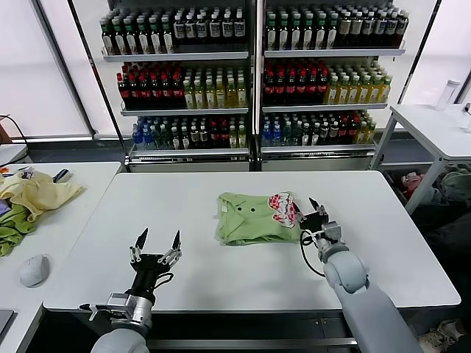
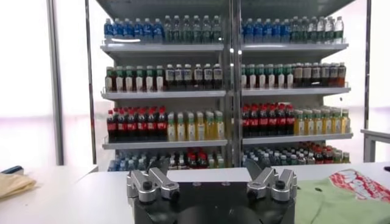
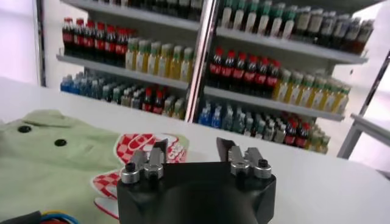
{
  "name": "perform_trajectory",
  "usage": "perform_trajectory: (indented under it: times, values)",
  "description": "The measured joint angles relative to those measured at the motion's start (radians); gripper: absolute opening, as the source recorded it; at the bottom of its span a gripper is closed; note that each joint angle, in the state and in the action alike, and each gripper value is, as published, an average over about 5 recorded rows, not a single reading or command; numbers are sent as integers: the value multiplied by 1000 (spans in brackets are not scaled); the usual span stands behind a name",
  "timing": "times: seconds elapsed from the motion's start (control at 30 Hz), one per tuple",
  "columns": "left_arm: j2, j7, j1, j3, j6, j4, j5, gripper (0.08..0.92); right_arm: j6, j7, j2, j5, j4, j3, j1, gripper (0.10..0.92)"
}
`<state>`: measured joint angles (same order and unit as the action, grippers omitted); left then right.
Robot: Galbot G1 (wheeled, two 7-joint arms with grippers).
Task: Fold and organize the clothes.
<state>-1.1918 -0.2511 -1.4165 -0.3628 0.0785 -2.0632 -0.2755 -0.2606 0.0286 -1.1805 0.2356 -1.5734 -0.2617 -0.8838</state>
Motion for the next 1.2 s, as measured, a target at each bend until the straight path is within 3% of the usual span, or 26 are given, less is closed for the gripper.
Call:
perform_trajectory:
  times: [0.2,0.3,0.63,1.2]
  values:
    - [-2,4,-18,0,-1,-19,18,823,61,-12,-1,-16,-126,-86,-141,777]
    - [0,8,-29,0,-1,-31,29,823,86,-14,3,-19,-201,-135,-223,815]
    - [-20,16,-73,3,-2,-73,56,823,146,-4,7,-29,-374,-245,-423,823]
    - [-46,23,-123,-7,1,-114,95,823,181,14,2,-25,-446,-275,-479,823]
